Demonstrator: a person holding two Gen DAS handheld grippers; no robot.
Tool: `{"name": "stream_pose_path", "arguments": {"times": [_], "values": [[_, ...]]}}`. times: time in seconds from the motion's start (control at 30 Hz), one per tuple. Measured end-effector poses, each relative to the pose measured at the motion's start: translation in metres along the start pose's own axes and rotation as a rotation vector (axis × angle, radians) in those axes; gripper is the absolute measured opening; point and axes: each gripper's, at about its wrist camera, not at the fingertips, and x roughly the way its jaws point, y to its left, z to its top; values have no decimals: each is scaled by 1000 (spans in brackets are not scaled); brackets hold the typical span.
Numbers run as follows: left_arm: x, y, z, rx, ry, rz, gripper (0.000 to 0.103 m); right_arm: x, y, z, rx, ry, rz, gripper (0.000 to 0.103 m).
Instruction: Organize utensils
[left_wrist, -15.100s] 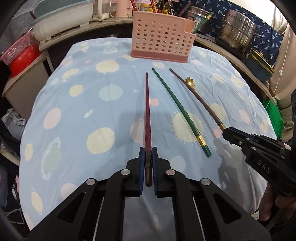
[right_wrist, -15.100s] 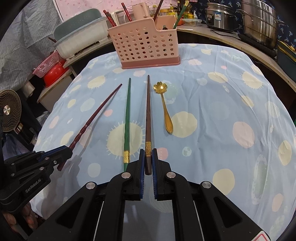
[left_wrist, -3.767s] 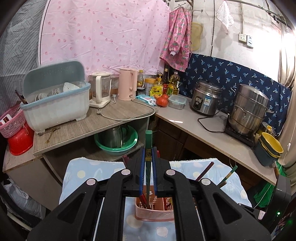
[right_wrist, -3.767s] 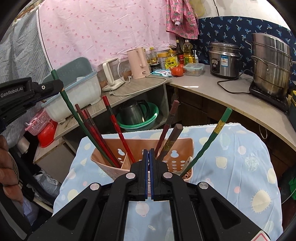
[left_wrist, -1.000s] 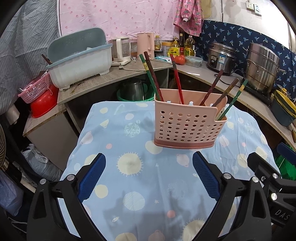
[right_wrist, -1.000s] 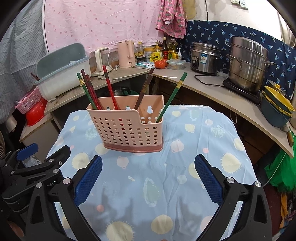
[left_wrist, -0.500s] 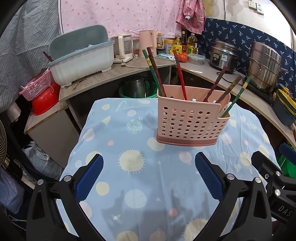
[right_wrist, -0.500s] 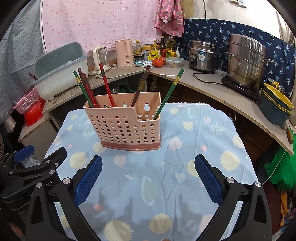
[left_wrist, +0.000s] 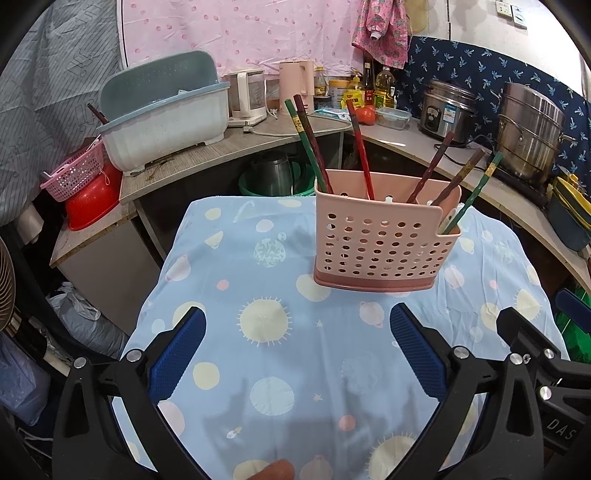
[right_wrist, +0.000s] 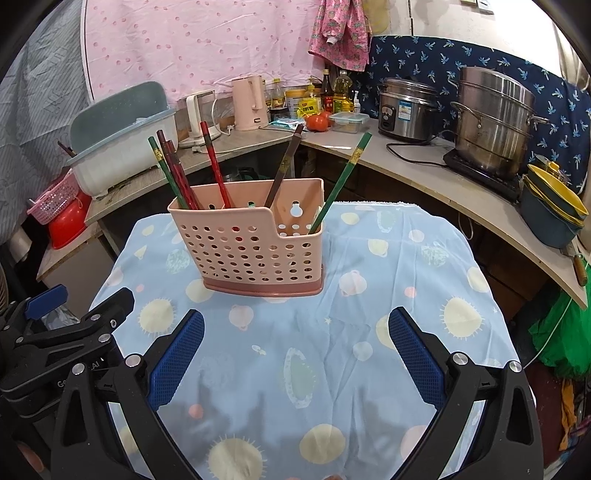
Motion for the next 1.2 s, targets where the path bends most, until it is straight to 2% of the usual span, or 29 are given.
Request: {"name": "stream_pose_path", "arguments": {"times": [1.2], "values": [[-1, -1, 2, -3, -1, 41, 95, 3, 2, -3, -7, 2, -2, 96]]}}
